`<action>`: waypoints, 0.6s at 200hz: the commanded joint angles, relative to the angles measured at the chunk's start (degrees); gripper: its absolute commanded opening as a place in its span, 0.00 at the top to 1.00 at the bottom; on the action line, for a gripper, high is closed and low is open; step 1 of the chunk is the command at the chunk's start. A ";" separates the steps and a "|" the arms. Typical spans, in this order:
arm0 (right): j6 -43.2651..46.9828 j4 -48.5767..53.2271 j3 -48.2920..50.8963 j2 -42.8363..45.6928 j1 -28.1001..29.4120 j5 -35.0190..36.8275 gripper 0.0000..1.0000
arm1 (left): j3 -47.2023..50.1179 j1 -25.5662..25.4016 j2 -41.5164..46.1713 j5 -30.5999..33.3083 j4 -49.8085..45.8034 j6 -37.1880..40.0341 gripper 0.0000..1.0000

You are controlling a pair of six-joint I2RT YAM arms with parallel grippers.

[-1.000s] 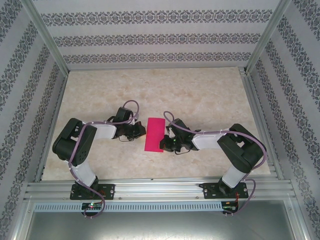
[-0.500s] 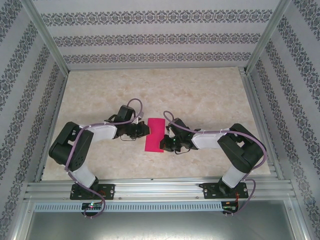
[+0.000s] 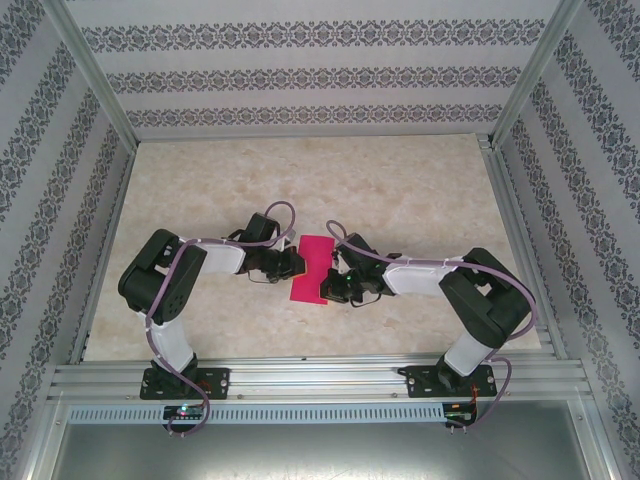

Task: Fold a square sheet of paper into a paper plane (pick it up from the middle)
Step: Fold the triangle a second time at the center of the table.

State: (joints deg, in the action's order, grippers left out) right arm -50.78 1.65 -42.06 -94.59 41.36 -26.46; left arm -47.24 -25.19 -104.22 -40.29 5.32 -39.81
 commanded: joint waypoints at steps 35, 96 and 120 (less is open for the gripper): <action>1.03 0.05 -0.55 -3.25 -0.79 -1.09 0.98 | 0.05 -0.48 -0.91 3.63 -3.56 0.97 0.93; -1.07 -2.81 8.49 0.91 -0.36 -1.42 0.96 | -0.15 -0.49 -1.28 4.54 -4.34 1.25 0.93; -0.83 -0.51 10.25 4.86 -0.42 -0.68 0.95 | -0.31 -0.50 -1.77 4.48 -4.35 1.07 0.94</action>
State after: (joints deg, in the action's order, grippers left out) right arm -51.51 -5.78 -34.83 -92.40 40.64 -28.71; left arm -47.31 -25.41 -104.20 -40.03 5.04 -39.79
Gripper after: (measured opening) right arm 0.048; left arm 0.065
